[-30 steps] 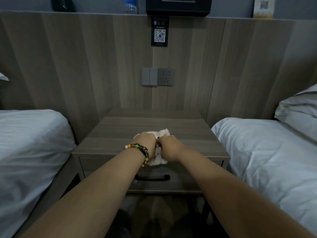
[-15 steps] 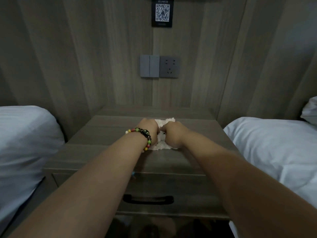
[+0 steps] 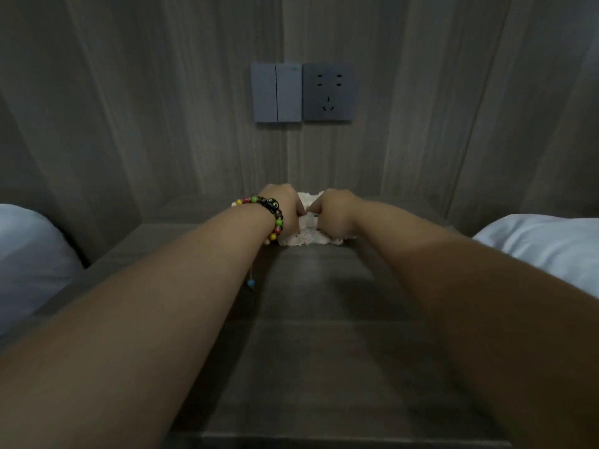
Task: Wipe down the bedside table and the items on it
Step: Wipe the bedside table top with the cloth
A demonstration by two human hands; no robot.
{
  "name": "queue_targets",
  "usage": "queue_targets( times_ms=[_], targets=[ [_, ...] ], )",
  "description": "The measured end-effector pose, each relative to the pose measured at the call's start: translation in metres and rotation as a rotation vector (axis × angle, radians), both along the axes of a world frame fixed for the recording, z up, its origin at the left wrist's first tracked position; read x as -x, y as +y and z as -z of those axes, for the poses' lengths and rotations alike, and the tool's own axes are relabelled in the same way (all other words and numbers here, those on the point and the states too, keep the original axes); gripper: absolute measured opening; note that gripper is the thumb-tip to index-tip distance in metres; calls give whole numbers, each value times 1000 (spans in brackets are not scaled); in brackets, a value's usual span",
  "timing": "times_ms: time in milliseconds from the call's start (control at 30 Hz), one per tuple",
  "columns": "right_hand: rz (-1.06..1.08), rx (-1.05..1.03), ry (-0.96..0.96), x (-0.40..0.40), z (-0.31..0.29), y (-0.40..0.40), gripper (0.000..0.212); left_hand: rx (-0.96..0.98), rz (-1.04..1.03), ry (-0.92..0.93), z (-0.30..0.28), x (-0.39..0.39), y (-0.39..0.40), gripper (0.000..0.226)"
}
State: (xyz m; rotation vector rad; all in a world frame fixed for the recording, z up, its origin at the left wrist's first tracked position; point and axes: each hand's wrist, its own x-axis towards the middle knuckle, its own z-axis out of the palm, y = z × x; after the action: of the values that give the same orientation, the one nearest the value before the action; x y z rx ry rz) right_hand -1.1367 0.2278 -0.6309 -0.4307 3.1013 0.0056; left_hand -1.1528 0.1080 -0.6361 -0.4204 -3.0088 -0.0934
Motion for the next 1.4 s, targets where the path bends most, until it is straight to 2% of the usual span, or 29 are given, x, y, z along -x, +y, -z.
queue_targets(
  times_ms=[233,533,733,900,1000,1133,1400],
  targets=[
    [76,14,6,52,1,-6,42,50,-9,20,0,56,2,43],
    [126,-28,7,59,-5,-23,43,-48,54,96,4,64,-17,35],
    [44,-66,0,50,-2,-62,48,131,-14,119,0,48,-47,29],
    [37,50,-30,42,10,-92,48,197,-67,64,-3,19,-75,28],
    [44,108,-41,25,13,-94,57,201,-95,41,-8,-7,-79,30],
    [-58,156,-11,-23,18,-84,39,159,-90,-12,-7,-45,-80,35],
    [-106,218,24,-127,24,-82,34,204,-15,-48,-10,-140,-85,31]
  ],
)
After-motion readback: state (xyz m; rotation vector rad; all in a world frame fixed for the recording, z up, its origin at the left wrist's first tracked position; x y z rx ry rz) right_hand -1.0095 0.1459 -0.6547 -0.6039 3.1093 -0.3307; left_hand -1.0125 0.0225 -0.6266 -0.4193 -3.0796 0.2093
